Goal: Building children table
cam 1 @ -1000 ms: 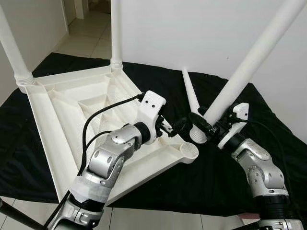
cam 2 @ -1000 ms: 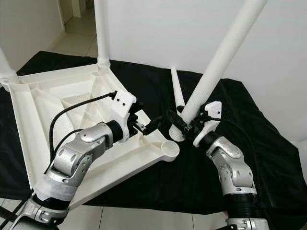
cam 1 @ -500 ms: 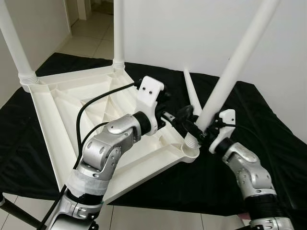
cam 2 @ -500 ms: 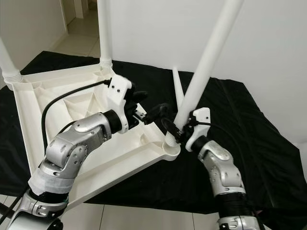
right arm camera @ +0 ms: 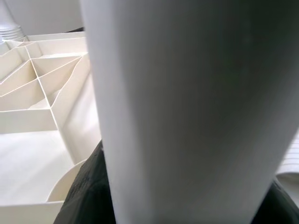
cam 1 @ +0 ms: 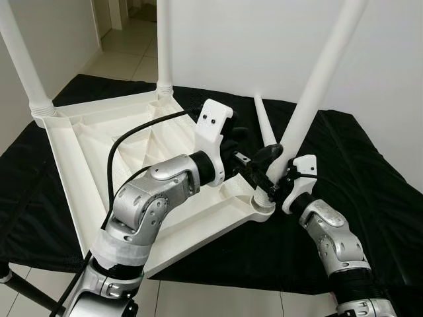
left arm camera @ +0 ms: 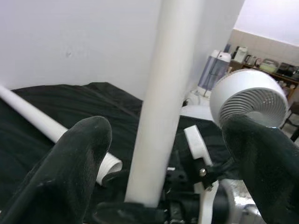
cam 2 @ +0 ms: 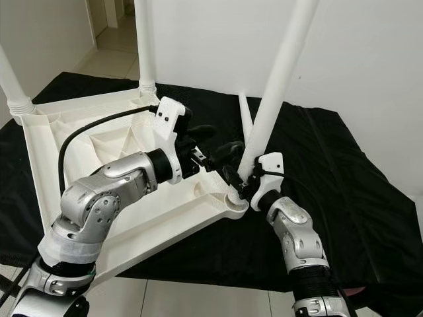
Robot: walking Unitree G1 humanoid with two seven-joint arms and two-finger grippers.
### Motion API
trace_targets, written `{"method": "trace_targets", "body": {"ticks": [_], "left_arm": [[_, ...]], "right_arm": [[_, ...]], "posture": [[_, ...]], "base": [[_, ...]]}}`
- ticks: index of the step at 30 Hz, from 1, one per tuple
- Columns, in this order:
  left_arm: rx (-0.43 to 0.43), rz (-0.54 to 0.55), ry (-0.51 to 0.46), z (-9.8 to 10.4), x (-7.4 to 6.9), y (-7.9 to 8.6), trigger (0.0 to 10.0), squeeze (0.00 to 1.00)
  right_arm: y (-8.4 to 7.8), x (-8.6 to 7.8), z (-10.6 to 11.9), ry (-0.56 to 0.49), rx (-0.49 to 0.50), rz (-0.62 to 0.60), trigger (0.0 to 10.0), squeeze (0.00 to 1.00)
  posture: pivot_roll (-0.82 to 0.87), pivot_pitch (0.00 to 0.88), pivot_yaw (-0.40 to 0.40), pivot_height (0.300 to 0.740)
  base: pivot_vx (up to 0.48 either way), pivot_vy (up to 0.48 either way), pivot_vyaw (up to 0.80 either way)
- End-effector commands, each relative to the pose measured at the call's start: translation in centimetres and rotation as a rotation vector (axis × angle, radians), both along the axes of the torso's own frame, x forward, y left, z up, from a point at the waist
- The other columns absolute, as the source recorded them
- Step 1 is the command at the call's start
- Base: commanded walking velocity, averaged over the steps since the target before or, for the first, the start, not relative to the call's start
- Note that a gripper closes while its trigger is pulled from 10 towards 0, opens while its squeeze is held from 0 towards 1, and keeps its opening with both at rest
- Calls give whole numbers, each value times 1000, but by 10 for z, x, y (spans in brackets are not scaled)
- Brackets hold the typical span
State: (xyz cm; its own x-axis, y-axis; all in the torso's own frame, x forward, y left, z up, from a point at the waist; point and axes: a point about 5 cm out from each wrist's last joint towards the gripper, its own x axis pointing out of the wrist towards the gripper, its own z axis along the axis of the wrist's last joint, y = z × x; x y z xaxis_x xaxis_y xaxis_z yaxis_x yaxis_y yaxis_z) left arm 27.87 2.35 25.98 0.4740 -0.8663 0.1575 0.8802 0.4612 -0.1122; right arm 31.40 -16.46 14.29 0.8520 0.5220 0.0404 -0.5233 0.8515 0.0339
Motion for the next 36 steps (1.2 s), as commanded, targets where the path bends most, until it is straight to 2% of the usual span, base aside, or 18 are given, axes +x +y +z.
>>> {"method": "trace_targets", "body": {"ticks": [1, 7, 11, 16, 26, 30, 32, 33, 34, 36], "left_arm": [[-5, -191, -51, 8, -11, -10, 10000, 0], [13, -204, -75, 13, -8, -17, 10000, 0], [47, -144, -97, 16, 3, -19, 10000, 0], [75, -92, -123, 17, 10, -21, 10000, 0], [48, -66, -138, 28, 13, -27, 10000, 0], [71, -104, -133, 28, 11, -26, 10000, 0], [53, -123, -110, 29, 11, -25, 5529, 0], [52, -122, -110, 29, 11, -24, 3608, 0], [48, -120, -107, 29, 11, -24, 0, 0], [45, -123, -103, 30, 12, -23, 0, 0]], "right_arm": [[-1, 1, 4, -26, -25, 17, 10000, 0], [3, -2, 10, -41, -58, 79, 10000, 0], [12, -6, 19, -66, -75, 159, 10000, 0], [18, -9, 22, -81, -102, 219, 10000, 0], [26, -9, 22, -83, -131, 285, 10000, 0], [34, -12, 13, -56, -156, 332, 10000, 0], [34, -10, 13, -52, -157, 331, 10000, 0], [35, -10, 13, -52, -157, 333, 10000, 0], [35, -10, 13, -52, -155, 336, 10000, 0], [35, -10, 13, -52, -152, 339, 10000, 0]], "posture": [[-11, 0, -65, 740], [-38, 0, -58, 740], [-61, 0, -65, 740], [-65, 0, -68, 740], [-48, 0, -70, 740], [-26, 0, -80, 740], [-20, 0, -84, 740], [-15, 0, -86, 740], [-12, 0, -88, 740], [-6, 0, -89, 740]], "base": [[0, 0, 0], [0, 0, 0], [0, 0, 0], [0, 0, 0], [0, 0, 0], [0, 0, 0], [0, 0, 0], [0, 0, 0], [0, 0, 0], [0, 0, 0]]}}
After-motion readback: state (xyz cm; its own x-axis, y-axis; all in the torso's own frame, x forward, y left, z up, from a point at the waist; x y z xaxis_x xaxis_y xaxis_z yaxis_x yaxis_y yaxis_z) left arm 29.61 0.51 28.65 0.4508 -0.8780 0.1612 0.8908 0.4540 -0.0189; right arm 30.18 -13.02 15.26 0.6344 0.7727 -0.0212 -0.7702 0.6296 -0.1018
